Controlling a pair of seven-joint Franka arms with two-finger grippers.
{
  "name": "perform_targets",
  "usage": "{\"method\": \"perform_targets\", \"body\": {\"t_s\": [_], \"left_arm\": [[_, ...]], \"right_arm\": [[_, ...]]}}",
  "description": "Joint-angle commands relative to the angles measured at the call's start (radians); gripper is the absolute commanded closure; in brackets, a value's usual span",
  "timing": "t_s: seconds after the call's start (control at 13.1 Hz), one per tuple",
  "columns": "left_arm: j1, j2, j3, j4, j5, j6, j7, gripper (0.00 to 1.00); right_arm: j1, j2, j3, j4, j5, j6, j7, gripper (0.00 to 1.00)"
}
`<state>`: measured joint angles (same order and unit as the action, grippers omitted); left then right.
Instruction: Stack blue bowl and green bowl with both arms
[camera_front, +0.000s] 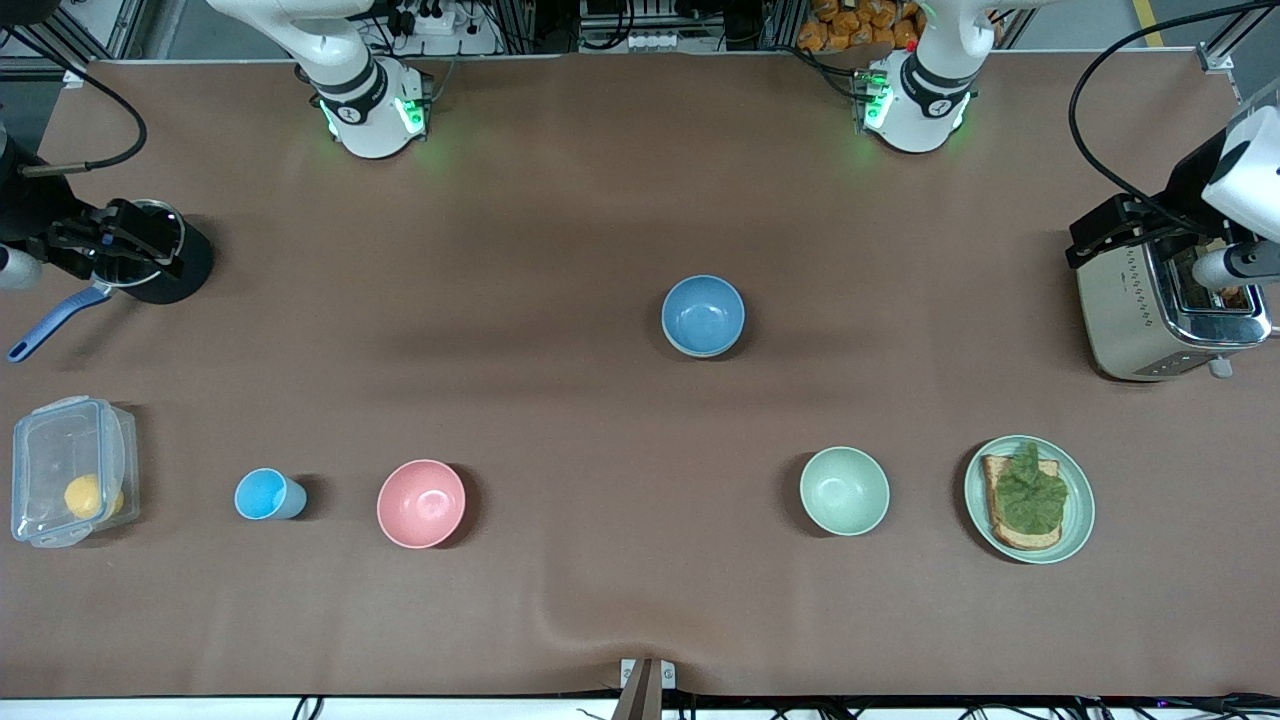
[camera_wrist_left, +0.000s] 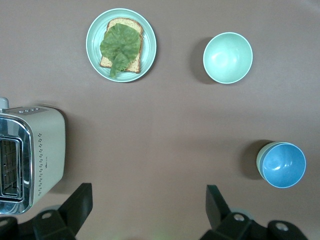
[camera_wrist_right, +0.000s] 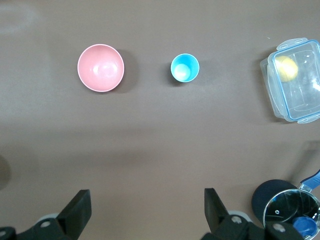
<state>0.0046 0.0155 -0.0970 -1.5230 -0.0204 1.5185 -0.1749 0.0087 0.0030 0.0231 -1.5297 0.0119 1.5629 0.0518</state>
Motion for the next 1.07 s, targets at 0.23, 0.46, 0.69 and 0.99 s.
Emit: {"method": "perform_targets", "body": {"t_s": [0.23, 0.46, 0.69, 0.99], "left_arm": [[0.000, -0.020, -0.003, -0.003, 0.019, -0.012, 0.018, 0.00], [0.000, -0.026, -0.019, -0.003, 0.020, -0.014, 0.017, 0.00], [0.002, -0.029, -0.030, -0.003, 0.023, -0.018, 0.018, 0.00], [0.003, -0.032, -0.030, 0.000, 0.023, -0.026, 0.018, 0.00]], "right_arm": [[0.010, -0.004, -0.009, -0.006, -0.026, 0.008, -0.009, 0.00], [0.011, -0.001, -0.009, -0.006, -0.026, 0.008, -0.009, 0.00], [0.011, -0.001, -0.008, -0.006, -0.023, 0.009, -0.009, 0.00], [0.031, 0.008, -0.015, -0.004, -0.026, 0.008, 0.000, 0.00]]}}
